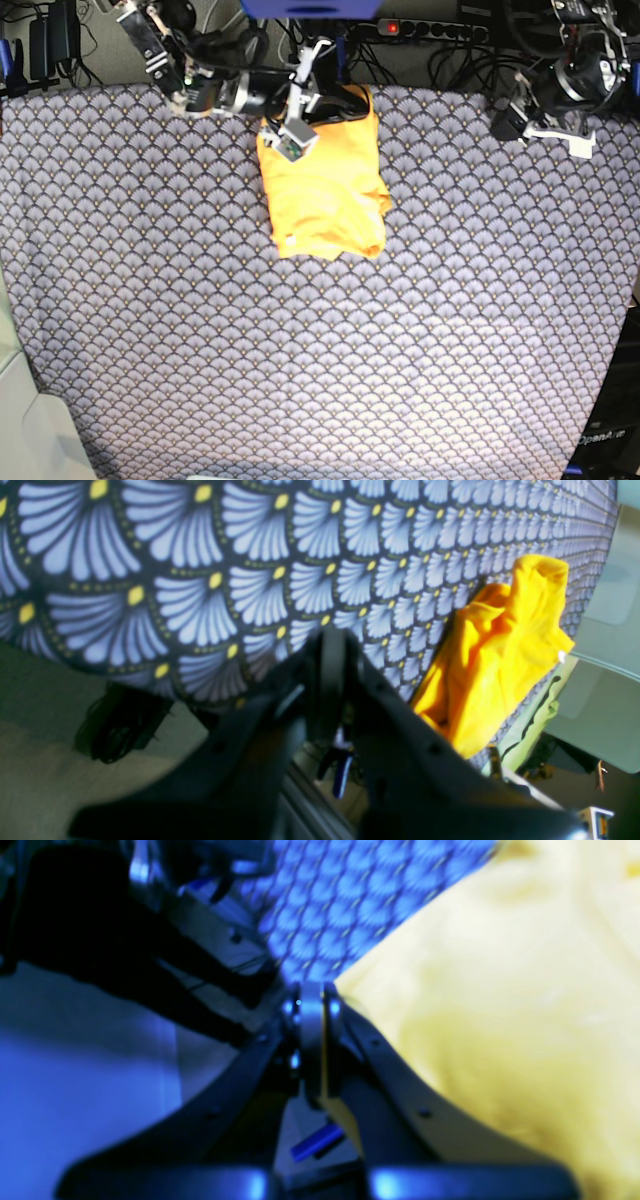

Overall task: Fold the T-shirt properly
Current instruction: 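Press and smooth the bundle's edge with the right gripper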

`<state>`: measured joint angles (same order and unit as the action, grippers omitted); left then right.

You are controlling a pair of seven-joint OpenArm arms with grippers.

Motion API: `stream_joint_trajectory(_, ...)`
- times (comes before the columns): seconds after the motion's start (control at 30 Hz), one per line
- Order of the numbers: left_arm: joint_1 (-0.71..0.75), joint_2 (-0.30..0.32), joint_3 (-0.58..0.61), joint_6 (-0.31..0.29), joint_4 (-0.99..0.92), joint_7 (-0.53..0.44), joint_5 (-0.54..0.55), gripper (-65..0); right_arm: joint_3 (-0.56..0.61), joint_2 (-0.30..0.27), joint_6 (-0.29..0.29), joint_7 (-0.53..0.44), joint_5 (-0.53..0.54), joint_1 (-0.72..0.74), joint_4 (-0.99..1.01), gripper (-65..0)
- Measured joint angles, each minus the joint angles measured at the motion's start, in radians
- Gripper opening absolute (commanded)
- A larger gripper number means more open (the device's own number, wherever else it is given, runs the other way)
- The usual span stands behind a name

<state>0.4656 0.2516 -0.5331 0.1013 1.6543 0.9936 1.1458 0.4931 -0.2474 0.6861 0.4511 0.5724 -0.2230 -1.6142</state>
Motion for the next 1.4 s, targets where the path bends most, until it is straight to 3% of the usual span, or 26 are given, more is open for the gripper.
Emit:
stream_joint_trajectory(0.33,-0.001,0.0,0.0,0.0,0.0,0.0,0.0,-65.0,0.001,0.001,0.017,-0.172,0.022,0.007,0.209,-65.0)
stream_joint_trajectory(0.47,0.001,-0.001,0.0,0.0,0.0,0.0,0.0,-65.0,0.004,0.0,0.024,-0.177,0.029,0.026,0.239,-65.0)
stream_joint_trajectory(0.63,0.0,0.0,0.0,0.0,0.0,0.0,-0.001,-65.0,-0.002,-0.047,-0.006,-0.111,-0.006,-0.016,0.077,-65.0)
stream_joint_trajectory(0.73,0.0,-0.001,0.0,0.0,0.0,0.0,-0.001,-65.0,-0.002,-0.054,-0.004,-0.002,-0.016,-0.019,-0.047,-65.0)
stream_joint_trajectory(0.9,0.003,-0.001,0.0,0.0,0.0,0.0,-0.001,-65.0,-0.019,-0.043,0.005,0.14,-0.002,0.098,-0.12,-65.0)
stream_joint_trajectory(1.1,0.008,-0.002,0.002,0.0,0.0,0.001,-0.002,-65.0,-0.014,-0.036,0.008,0.219,0.003,0.298,0.012,-65.0)
stream_joint_trajectory(1.3,0.016,0.0,0.002,0.0,0.0,0.0,0.0,-65.0,-0.011,-0.037,0.005,0.203,0.0,0.433,0.248,-65.0)
stream_joint_trajectory(1.4,0.021,0.0,0.002,0.0,0.0,0.001,-0.003,-65.0,-0.01,-0.029,0.009,0.138,0.009,0.486,0.363,-65.0)
